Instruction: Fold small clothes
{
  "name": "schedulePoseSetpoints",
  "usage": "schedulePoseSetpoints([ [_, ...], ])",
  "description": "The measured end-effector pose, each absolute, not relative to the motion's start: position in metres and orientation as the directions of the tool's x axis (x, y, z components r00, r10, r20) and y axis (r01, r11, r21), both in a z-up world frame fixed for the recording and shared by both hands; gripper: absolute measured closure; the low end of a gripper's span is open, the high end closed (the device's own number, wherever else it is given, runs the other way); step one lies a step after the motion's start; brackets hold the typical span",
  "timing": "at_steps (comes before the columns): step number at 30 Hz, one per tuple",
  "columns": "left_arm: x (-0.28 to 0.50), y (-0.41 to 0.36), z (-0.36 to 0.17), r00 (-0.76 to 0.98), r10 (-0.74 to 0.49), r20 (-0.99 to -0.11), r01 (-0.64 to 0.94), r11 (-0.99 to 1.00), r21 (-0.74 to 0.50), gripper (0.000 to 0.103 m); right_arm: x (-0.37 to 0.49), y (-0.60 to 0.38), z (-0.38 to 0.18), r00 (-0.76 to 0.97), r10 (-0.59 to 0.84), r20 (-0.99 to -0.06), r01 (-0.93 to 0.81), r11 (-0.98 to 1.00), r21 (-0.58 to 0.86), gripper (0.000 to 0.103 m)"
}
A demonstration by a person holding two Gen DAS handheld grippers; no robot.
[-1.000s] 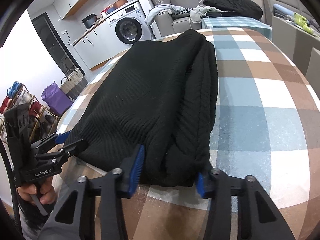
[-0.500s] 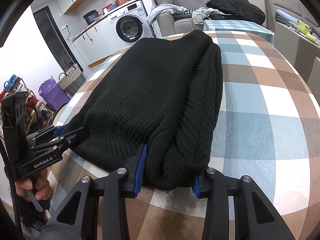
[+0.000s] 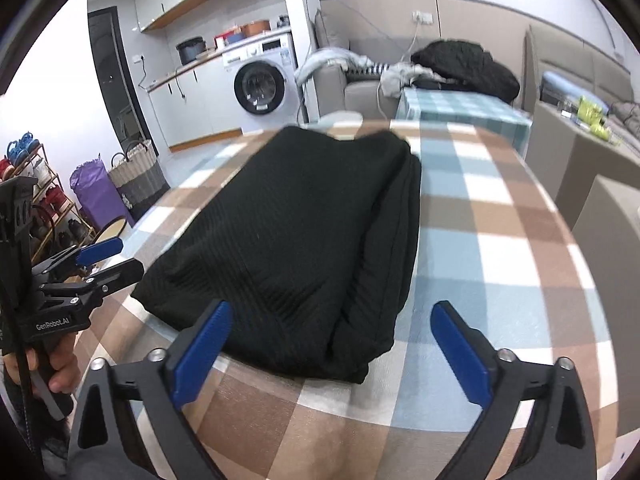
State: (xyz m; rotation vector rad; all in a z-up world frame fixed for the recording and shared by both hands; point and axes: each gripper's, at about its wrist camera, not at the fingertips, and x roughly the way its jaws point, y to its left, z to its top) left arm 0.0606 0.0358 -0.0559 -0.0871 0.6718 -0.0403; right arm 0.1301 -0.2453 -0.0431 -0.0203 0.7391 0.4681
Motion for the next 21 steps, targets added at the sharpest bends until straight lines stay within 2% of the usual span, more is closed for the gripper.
schedulePoseSetpoints([
  [4, 0.050, 0.038, -0.044, 0.814, -0.040, -0.580, -0.008, 0.997, -0.080, 0.001, 0.123, -0.246, -0.033, 0.662, 0.413, -0.625, -0.432, 0.892, 0.131, 0.000],
  [16, 0.029, 0.040, -0.029, 0.870, -0.006, -0.492, -0.029, 0.998, -0.063, 0.001, 0.110, -0.240, -0.022, 0.701, 0.443, -0.559, -0.472, 0.876, 0.102, 0.000],
  [21, 0.036, 0.043, -0.035, 0.876, -0.007, -0.483, -0.025, 0.998, -0.060, 0.001, 0.110, -0.234, -0.024, 0.711, 0.438, -0.551, -0.481, 0.874, 0.075, 0.000],
])
